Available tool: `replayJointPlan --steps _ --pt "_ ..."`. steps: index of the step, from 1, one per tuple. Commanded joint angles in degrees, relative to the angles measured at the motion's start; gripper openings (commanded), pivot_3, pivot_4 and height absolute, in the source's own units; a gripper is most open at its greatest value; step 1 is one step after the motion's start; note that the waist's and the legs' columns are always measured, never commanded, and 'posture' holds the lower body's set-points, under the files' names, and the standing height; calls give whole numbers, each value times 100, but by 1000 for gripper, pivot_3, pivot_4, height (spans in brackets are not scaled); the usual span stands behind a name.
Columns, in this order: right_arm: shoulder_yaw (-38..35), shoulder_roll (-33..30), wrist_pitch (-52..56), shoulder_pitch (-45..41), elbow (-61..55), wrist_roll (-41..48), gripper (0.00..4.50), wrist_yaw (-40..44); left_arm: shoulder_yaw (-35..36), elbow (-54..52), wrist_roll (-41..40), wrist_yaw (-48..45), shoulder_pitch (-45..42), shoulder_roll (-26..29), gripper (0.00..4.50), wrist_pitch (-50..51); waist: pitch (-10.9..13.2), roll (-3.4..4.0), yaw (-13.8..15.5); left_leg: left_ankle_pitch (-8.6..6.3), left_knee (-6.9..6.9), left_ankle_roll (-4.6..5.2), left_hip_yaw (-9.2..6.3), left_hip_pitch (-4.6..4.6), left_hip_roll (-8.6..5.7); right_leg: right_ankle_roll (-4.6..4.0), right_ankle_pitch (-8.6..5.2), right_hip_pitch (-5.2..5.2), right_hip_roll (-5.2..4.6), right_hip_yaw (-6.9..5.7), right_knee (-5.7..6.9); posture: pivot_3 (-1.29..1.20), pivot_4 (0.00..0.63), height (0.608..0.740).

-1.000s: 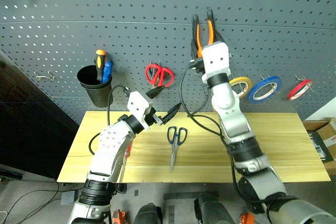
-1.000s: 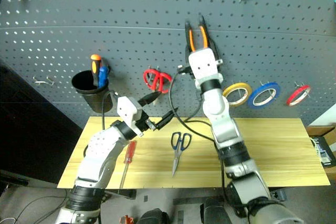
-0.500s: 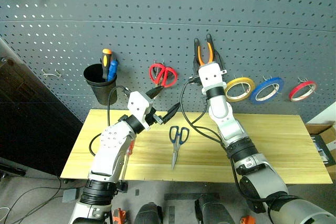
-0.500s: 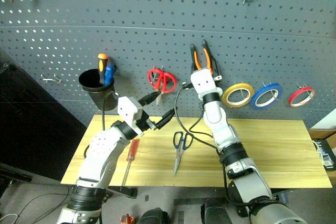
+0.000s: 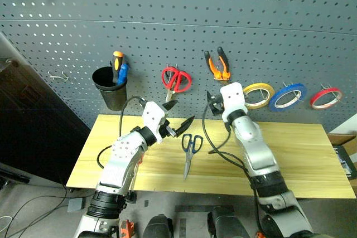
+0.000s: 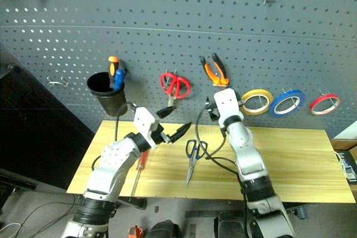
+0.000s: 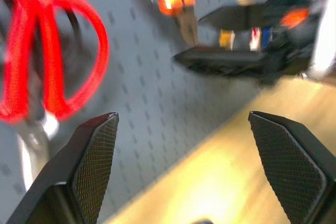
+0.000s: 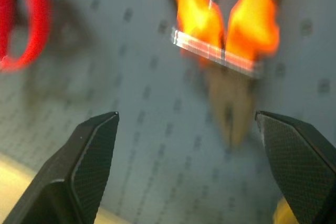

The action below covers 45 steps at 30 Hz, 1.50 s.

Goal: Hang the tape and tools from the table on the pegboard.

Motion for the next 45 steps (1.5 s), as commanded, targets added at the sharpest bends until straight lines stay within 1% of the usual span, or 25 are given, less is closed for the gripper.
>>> replayJointPlan --steps 1,5,8,9,12,14,17,21,25,27,30,34,40,41,45 --pt "-20 -235 854 351 -1217 206 4484 427 -184 -153 267 -15 21 174 4223 299 0 0 5 0 0 1 1 0 -1 0 0 0 1 -2 0 -6 152 740" --pt "174 -779 1856 1012 -2408 874 4484 1340 -555 -45 747 190 40 300 4223 960 0 0 3 -2 1 4 0 4 -2 0 0 4 7 -11 -1 -14 160 740" --pt "237 -1305 2548 1492 -3074 1417 4484 1960 -827 -13 935 341 71 165 4223 1565 1 -1 5 -3 1 5 -1 5 -6 0 -1 6 8 -14 -4 -28 169 740" --pt "276 -1570 2721 1711 -3283 1595 4484 2202 -965 4 1029 403 79 100 4223 1767 1 -1 5 -3 1 6 -2 4 -7 0 -1 8 8 -15 -8 -28 169 740" --pt "344 -2254 2768 2148 -3641 1841 4484 2650 -1173 -42 1054 558 95 -175 4223 2486 4 -4 31 -5 1 11 -11 3 -12 1 -1 17 9 -21 -24 -36 177 740" --pt "289 -2502 2772 2238 -3760 2000 4484 2797 -1238 -82 1050 706 101 -374 4223 3003 7 -8 40 -6 2 13 -15 3 -19 1 -2 20 11 -21 -30 -43 180 740" --pt "223 -2555 2817 2131 -3746 2133 4484 2750 -1216 -50 1019 984 95 -692 4223 3756 10 -11 -1 -6 2 15 -24 19 -20 2 -2 42 20 -21 -35 -48 182 740" --pt "239 -2523 2921 1896 -3696 2236 4484 2623 -1411 242 1203 1314 -38 -979 4223 4331 12 -11 -10 -6 1 15 -56 45 -20 2 -3 86 35 -23 -57 -57 185 740" --pt "212 -2582 3020 1848 -3766 2362 4484 2576 -1030 716 1225 1843 -272 -1324 4223 4667 13 -13 8 -6 1 15 -87 38 -40 2 -2 95 21 -37 -72 -68 188 740" --pt "151 -2635 3049 1857 -3814 2417 4484 2582 -912 1023 1205 1981 -394 -1458 4223 4725 13 -13 33 -6 1 15 -99 26 -48 3 -2 94 6 -52 -80 -68 188 740" --pt "86 -2694 3112 1847 -3895 2504 4484 2582 -968 1361 1213 2031 -528 -1575 4223 4579 14 -12 48 -6 1 15 -119 10 -55 3 -2 91 -16 -103 -90 -79 192 740" --pt "51 -2810 3178 1819 -4016 2633 4484 2585 -1167 1830 1308 2094 -724 -1773 4223 4386 16 -9 102 -6 1 15 -136 3 -56 2 -3 92 -27 -121 -94 -91 195 740" --pt "45 -2939 3209 1864 -4097 2773 4484 2547 -1077 1942 1436 2370 -786 -1887 4223 4073 17 -8 92 -6 1 15 -141 4 -59 3 -3 96 -28 -124 -94 -100 198 740" --pt "44 -2964 3197 1885 -4095 2788 4496 2543 -968 1896 1318 2328 -778 -1945 4362 4071 17 -8 91 -6 1 15 -142 4 -59 3 -3 96 -28 -124 -94 -100 198 740" --pt "47 -3028 3200 1941 -4154 2834 4496 2530 -977 1928 1344 2429 -775 -2042 4362 4435 19 -7 91 -6 1 15 -142 3 -59 3 -3 96 -27 -125 -94 -97 201 740"
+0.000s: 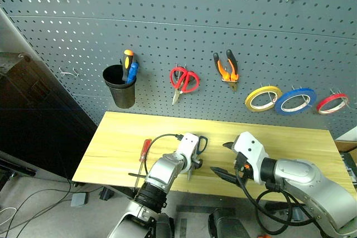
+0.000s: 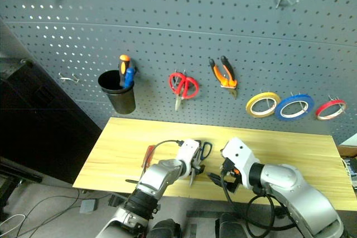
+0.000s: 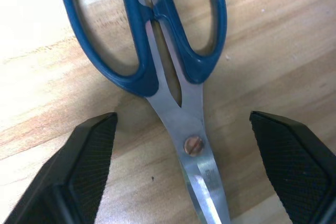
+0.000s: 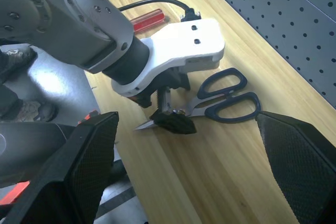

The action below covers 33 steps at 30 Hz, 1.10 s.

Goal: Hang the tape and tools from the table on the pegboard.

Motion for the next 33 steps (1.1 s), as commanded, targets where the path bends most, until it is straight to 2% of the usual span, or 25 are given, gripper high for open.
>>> replayJointPlan --steps 1,4,7,11,15,23,25,29,33 --pt "-152 -88 -10 -4 -279 136 4496 -8 -18 28 58 149 -38 -140 4362 361 0 0 -1 0 0 0 0 0 -1 0 0 0 1 0 0 -97 201 740" --pt "-175 -153 -4 -51 -319 230 4496 70 -58 203 55 172 -72 -247 4362 500 0 0 -1 0 0 1 0 1 -4 1 0 2 5 -1 -1 -98 204 740" --pt "-300 -248 226 -210 -590 827 4496 405 -44 451 61 236 -162 -391 4362 469 4 8 2 1 0 2 -1 2 -6 1 -1 5 11 -3 -1 -104 206 740" --pt "-352 -253 379 -381 -597 1077 4496 316 126 644 61 329 -246 -464 4362 456 4 9 3 3 0 6 -8 7 -9 1 -1 15 11 -9 -3 -109 206 740" --pt "-381 -260 372 -479 -456 1099 4500 207 311 685 -64 191 -320 -425 3537 295 5 9 -3 5 0 10 -8 10 -10 1 -1 18 10 -8 -3 -107 205 740" --pt "-433 -252 339 -473 -395 1172 4500 18 284 638 -4 -83 -137 -31 991 -123 6 11 1 6 -1 10 -8 1 -6 1 -1 11 -4 -10 -8 -107 199 740" --pt "-446 -240 339 -459 -391 1186 4500 -9 223 563 41 -186 -43 131 762 -342 6 11 -2 6 -3 10 -9 2 -6 1 -1 11 -15 -11 -8 -107 199 740" --pt "-458 -225 296 -422 -358 1175 4500 -76 224 274 -6 -623 184 523 665 -1009 7 11 -21 7 -4 9 -9 4 -5 1 -1 11 -18 -10 -8 -102 197 740" --pt "-447 -219 152 -372 -339 1039 4500 -184 354 15 98 -661 403 967 628 -1792 10 13 -52 7 -10 8 -9 4 -4 1 -1 6 -18 -6 -6 -99 196 740"
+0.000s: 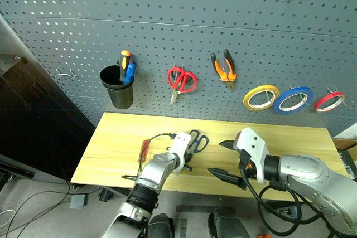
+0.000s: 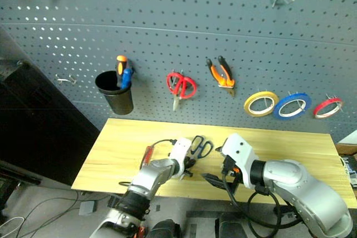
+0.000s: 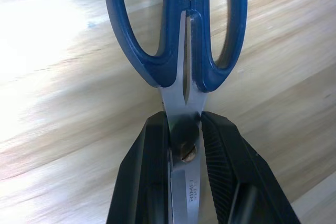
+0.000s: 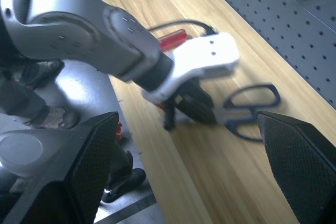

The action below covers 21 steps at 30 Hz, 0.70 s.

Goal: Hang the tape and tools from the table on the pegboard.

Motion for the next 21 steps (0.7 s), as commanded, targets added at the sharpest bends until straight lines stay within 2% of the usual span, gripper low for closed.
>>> replayJointPlan --steps 1,3,10,15,21 --pt "-109 34 -273 34 -86 -87 4500 -142 271 -291 87 88 251 325 457 -564 0 0 1 0 -1 -1 0 -1 0 0 0 -1 -2 2 0 -99 196 740" --pt "-123 86 -412 67 -77 -158 4500 -233 386 -455 84 39 434 564 218 -928 1 1 -3 0 -3 -1 0 -2 0 0 0 -3 -5 5 -2 -97 193 740" --pt "-36 158 -823 127 50 -409 4500 -363 442 -1097 100 -431 1010 1276 162 -2153 5 5 51 1 -23 -2 0 -8 -3 -2 -1 -7 -24 1 -19 -83 186 740" --pt "-26 124 -979 105 187 -492 4500 -279 761 -1308 -395 -606 1116 1070 142 -2112 5 5 81 3 -42 0 1 -11 -15 -2 -1 -6 -44 -11 -35 -72 179 740" --pt "14 105 -1094 53 241 -549 4500 -258 817 -1476 -477 -723 1049 982 128 -2238 5 5 58 4 -56 1 1 -9 -14 -2 -2 -10 -40 -15 -37 -78 174 740"
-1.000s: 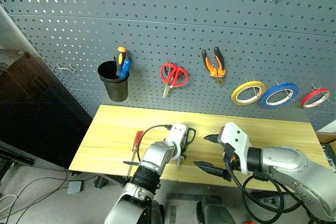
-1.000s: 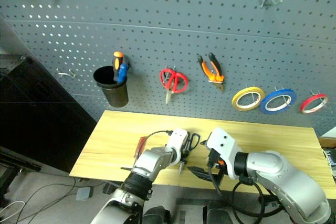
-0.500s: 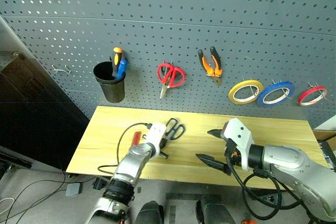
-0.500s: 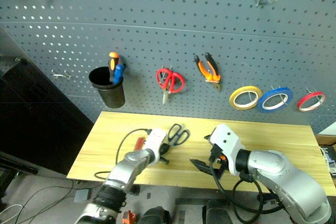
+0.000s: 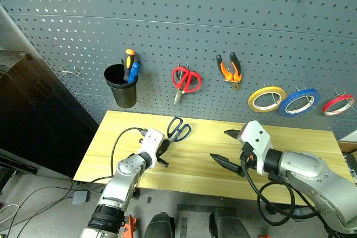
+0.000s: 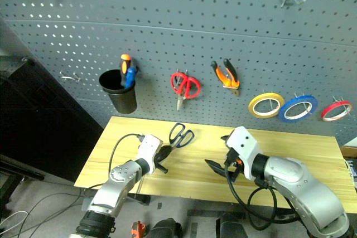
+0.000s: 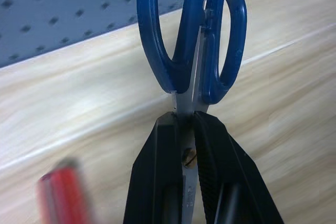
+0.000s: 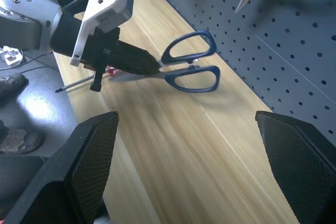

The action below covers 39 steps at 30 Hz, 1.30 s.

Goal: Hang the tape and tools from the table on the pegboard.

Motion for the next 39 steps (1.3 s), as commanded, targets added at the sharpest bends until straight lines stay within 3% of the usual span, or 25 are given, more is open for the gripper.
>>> replayJointPlan --steps 1,7,14,20,29,39 --pt "-7 -33 -173 -69 -117 -67 4500 24 132 -408 -231 -207 -60 -15 128 -267 0 0 -8 0 0 0 0 0 0 0 0 0 0 0 0 -78 174 740" --pt "-41 29 -733 72 -160 -425 4500 -111 602 -978 -513 -739 533 536 118 -1295 -1 2 -49 4 -6 -6 3 4 2 -2 -1 -3 0 4 0 -82 170 740" --pt "-824 170 -934 190 -282 102 4500 130 1071 -2084 -787 -987 947 861 118 -1956 -1 0 27 4 -6 -6 2 2 0 -2 -1 2 -3 1 -3 -42 164 740" --pt "-843 128 -1020 178 -183 90 4500 168 1078 -2356 -806 -824 632 724 118 -1997 -3 2 23 5 -7 -4 4 4 0 -2 -1 2 -2 0 4 -27 154 740" --pt "-676 188 -965 -314 -191 39 4500 25 778 -1716 -725 -650 -263 277 117 -1911 -4 1 15 14 -3 0 9 7 -5 -2 -1 1 6 -10 13 -42 152 740" --pt "-629 222 -770 -850 -346 190 4500 -89 746 -1268 -765 -462 -674 45 115 -1572 -4 1 0 18 -1 -3 10 7 -4 -2 -1 -2 7 -9 16 -53 155 740"
